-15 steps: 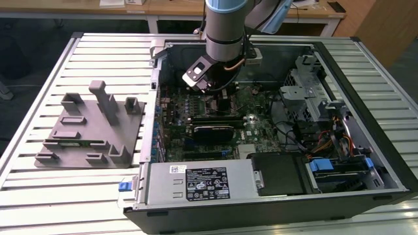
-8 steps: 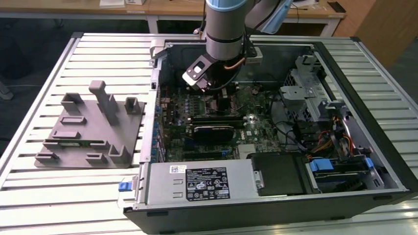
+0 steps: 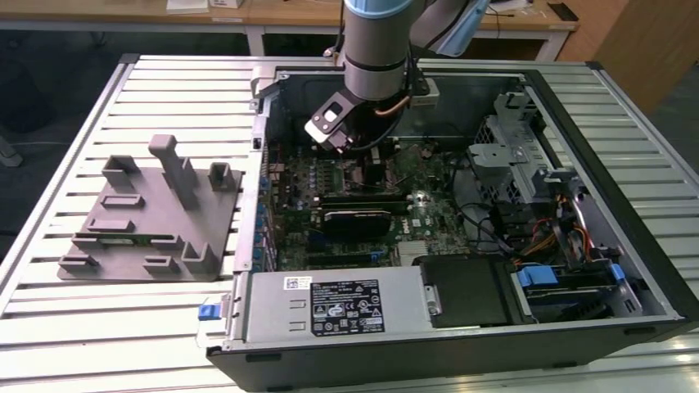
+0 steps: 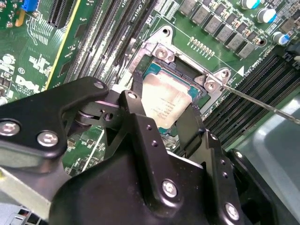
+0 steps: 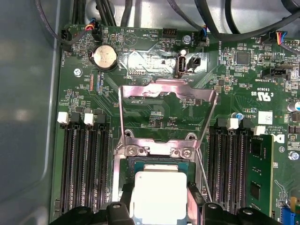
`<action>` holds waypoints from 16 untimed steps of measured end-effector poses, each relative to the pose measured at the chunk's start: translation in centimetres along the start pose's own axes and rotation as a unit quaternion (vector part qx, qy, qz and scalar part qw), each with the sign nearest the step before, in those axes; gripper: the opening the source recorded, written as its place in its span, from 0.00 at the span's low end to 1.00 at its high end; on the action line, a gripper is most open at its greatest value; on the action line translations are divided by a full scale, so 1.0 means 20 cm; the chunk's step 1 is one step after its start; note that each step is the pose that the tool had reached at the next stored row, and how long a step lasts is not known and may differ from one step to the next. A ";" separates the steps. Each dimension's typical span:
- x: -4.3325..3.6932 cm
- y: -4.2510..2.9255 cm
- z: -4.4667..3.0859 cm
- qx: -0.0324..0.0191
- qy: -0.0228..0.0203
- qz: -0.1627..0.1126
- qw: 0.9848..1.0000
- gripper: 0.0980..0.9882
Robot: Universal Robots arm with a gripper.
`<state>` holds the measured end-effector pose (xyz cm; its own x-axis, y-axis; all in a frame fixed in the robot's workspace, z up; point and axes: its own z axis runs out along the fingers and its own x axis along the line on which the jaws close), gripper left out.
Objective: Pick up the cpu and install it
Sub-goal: 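Place the cpu into insertion slot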
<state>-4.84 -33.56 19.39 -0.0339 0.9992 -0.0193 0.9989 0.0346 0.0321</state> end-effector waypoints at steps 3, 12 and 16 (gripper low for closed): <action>0.000 0.000 0.000 0.000 0.002 0.000 1.000 0.49; -0.001 0.000 0.000 -0.001 0.016 0.008 1.000 0.49; -0.001 0.001 -0.004 -0.001 0.017 0.011 1.000 0.49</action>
<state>-4.83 -33.57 19.48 -0.0135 0.9998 0.0146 0.9993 0.0130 0.0337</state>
